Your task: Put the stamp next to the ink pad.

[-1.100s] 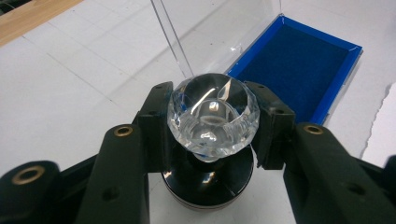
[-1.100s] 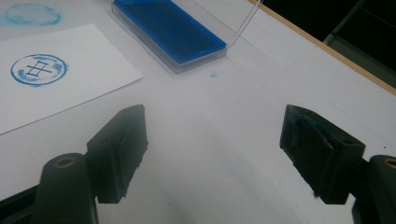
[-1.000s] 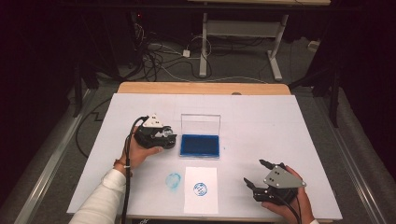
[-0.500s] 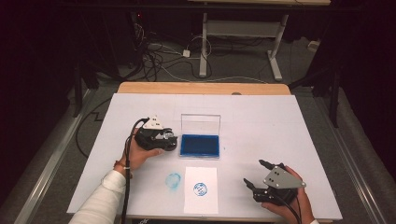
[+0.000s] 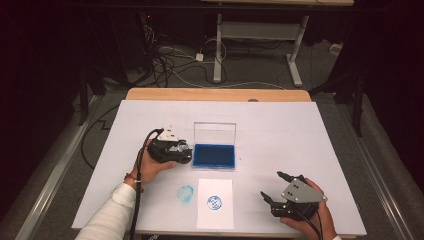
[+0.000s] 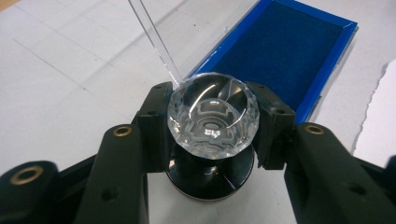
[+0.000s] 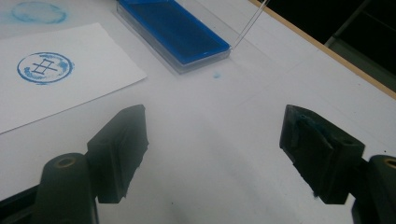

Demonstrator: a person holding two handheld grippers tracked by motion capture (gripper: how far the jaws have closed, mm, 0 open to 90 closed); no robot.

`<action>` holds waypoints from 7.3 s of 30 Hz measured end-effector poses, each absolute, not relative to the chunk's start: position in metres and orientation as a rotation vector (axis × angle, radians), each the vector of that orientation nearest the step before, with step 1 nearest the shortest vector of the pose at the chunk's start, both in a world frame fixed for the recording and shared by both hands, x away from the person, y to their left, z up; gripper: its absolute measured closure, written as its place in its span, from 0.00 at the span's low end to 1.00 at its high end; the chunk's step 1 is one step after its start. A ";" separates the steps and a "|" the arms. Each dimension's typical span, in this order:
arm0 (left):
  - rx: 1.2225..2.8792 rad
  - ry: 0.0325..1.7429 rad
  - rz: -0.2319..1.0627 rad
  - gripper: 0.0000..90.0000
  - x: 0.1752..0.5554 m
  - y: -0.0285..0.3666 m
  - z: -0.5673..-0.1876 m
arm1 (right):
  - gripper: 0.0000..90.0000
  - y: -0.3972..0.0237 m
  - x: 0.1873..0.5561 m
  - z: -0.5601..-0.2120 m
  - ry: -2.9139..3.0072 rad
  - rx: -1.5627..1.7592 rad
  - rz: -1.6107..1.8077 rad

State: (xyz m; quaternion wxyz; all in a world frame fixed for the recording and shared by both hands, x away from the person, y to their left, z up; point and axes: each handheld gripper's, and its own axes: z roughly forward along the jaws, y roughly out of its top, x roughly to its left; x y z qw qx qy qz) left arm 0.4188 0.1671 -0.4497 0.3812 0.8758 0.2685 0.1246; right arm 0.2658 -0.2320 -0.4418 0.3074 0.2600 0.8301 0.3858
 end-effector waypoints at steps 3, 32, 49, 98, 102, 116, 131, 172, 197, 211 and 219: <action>2.219 0.691 0.316 0.57 0.419 0.169 -0.448 | 0.26 -0.232 0.266 -0.442 2.198 0.687 1.020; 2.153 0.635 0.468 0.21 0.400 0.163 -0.427 | 0.26 -0.232 0.265 -0.441 2.190 0.682 1.025; 2.150 0.592 0.520 0.17 0.389 0.158 -0.419 | 0.26 -0.231 0.265 -0.441 2.190 0.682 1.032; 2.084 0.425 0.642 0.17 0.332 0.143 -0.391 | 0.26 -0.234 0.261 -0.434 2.123 0.691 1.068; 2.082 0.421 0.649 0.17 0.329 0.144 -0.391 | 0.26 -0.237 0.261 -0.433 2.108 0.701 1.078; 2.072 0.398 0.682 0.17 0.315 0.145 -0.390 | 0.26 -0.235 0.261 -0.434 2.120 0.695 1.073; 2.054 0.337 0.727 0.17 0.299 0.157 -0.394 | 0.26 -0.234 0.261 -0.434 2.119 0.695 1.073; 2.104 0.469 0.813 0.17 0.289 0.202 -0.448 | 0.26 -0.234 0.264 -0.437 2.116 0.725 1.048; 2.186 0.632 0.746 0.17 0.282 0.236 -0.478 | 0.26 -0.241 0.268 -0.438 2.109 0.756 1.046; 2.192 0.595 0.729 0.17 0.282 0.232 -0.477 | 0.26 -0.238 0.262 -0.436 2.103 0.751 1.017; 2.190 0.599 0.716 0.17 0.283 0.231 -0.476 | 0.26 -0.239 0.262 -0.438 2.106 0.760 1.003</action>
